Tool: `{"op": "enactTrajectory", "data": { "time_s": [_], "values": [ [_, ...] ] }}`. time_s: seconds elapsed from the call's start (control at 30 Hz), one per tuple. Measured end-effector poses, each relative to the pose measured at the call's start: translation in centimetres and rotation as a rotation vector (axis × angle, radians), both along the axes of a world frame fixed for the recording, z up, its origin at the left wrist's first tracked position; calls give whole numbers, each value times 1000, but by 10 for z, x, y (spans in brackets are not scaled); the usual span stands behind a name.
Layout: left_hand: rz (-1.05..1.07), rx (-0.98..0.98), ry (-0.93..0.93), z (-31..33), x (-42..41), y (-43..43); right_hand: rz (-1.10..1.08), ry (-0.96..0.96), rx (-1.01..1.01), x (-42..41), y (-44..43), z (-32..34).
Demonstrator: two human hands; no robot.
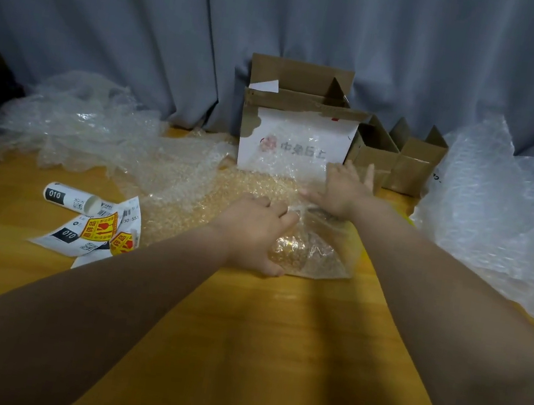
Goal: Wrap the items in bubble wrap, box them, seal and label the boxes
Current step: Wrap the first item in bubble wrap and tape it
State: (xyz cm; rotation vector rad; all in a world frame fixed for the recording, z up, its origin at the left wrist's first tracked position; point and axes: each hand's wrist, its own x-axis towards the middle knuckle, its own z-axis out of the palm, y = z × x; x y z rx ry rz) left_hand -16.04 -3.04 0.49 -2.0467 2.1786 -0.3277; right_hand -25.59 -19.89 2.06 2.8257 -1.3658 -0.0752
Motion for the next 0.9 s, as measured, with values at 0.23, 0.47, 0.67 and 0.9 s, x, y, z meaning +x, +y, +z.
{"op": "enactTrajectory", "data": {
  "time_s": [0.23,0.47,0.67,0.9],
  "values": [
    [-55,-25,15,2,4,2,-68,-298,439,36,-7,-8],
    [-81,-70,-11,-4,4,7,-42,-554,642,29,-5,-4],
    [-108,-102,-46,-10,3,11,283,-506,434,12,2,17],
    [-37,-149,-161,-14,8,-11,294,-555,66,11,14,31]
  ]
}}
